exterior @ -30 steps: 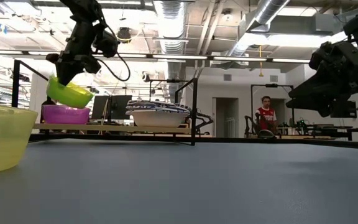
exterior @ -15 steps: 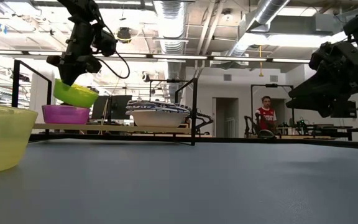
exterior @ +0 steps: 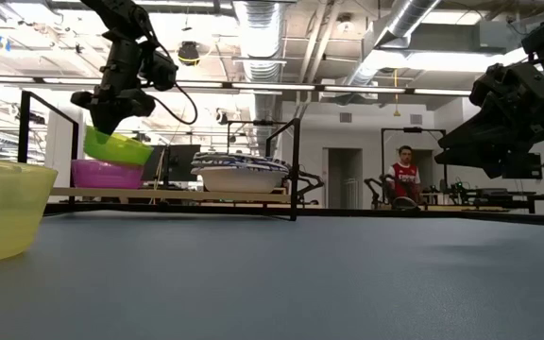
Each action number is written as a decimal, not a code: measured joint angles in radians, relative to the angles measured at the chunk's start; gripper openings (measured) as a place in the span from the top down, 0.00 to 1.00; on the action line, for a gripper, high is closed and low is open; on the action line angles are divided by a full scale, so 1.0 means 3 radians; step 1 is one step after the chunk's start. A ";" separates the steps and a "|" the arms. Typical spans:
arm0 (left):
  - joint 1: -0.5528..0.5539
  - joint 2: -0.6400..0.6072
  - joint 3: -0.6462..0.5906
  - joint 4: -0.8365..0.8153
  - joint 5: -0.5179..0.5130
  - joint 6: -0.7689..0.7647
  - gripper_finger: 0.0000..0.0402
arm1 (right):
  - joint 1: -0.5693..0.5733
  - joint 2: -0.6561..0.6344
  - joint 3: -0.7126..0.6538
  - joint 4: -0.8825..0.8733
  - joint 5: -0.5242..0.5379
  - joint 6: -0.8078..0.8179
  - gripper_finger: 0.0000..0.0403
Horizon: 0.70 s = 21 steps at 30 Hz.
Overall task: Place and stack bowls onto a shelf
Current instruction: Stack the green bowl on top of the other purple bowl on the shelf
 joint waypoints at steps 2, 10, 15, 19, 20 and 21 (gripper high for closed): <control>0.0000 0.0000 -0.0001 0.0002 -0.0001 0.0000 1.00 | 0.0001 0.0000 0.0001 -0.0001 0.0000 -0.0002 0.45; 0.0000 0.0000 -0.0001 -0.0001 -0.0007 0.0074 0.92 | 0.0001 0.0000 0.0000 -0.0001 0.0000 -0.0008 0.45; 0.0000 0.0000 0.0000 -0.0001 -0.0041 0.0164 0.77 | 0.0000 0.0000 0.0001 0.0000 0.0000 -0.0008 0.45; 0.0000 0.0000 -0.0001 -0.0001 -0.0080 0.0281 0.65 | 0.0000 0.0000 0.0000 -0.0001 0.0000 -0.0008 0.45; 0.0000 0.0000 0.0001 -0.0005 -0.0082 0.0294 0.63 | 0.0000 0.0000 0.0000 0.0000 0.0000 -0.0008 0.45; 0.0000 0.0000 0.0006 -0.0023 -0.0082 0.0302 0.61 | 0.0000 0.0000 0.0000 -0.0001 0.0000 -0.0008 0.45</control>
